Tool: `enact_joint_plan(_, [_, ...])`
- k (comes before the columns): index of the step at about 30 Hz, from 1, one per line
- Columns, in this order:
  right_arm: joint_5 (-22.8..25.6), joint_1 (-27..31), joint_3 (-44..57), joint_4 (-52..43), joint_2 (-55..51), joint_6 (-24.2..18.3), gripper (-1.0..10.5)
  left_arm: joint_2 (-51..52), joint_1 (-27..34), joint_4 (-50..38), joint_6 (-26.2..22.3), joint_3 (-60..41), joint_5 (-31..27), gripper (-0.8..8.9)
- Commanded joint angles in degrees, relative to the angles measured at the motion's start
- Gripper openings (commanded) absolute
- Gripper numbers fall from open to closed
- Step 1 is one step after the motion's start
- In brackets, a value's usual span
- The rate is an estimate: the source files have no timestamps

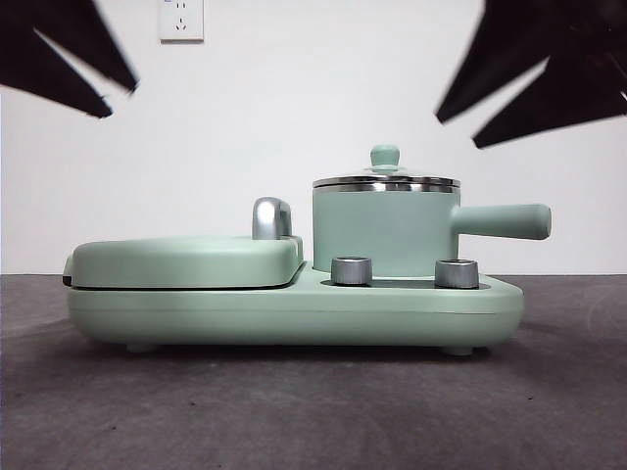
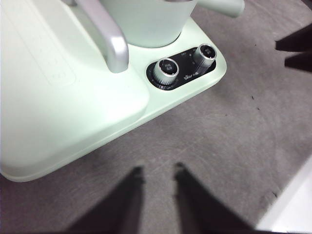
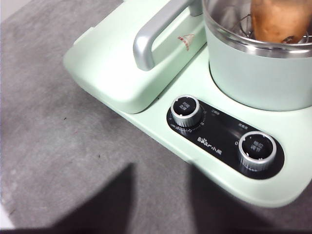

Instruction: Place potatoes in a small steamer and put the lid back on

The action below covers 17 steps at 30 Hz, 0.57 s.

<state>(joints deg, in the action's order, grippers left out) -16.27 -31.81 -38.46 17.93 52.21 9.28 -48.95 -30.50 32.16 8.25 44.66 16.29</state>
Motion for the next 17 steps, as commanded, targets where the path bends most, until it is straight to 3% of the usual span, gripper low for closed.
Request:
enact_joint_plan(1, [-1.29, -0.52, -0.83, -1.25, 0.31, 0.00, 0.2, -0.46, -0.22, -0.57, -0.70, 0.37, 0.00, 0.06])
enact_joint_plan(14, [-2.12, -0.59, -0.83, -4.15, -0.26, 0.13, 0.2, 0.17, -0.39, -0.09, -0.68, 0.37, 0.17, 0.06])
enact_joint_plan(15, [-2.10, -0.59, -0.83, -4.42, -0.26, 0.13, 0.2, 0.85, -0.35, -0.04, -1.09, 0.37, 0.09, 0.06])
enact_joint_plan(17, [-2.12, -0.59, -0.83, -5.27, -0.26, 0.13, 0.2, 2.29, -0.24, -0.39, -7.23, 0.15, -0.22, 0.06])
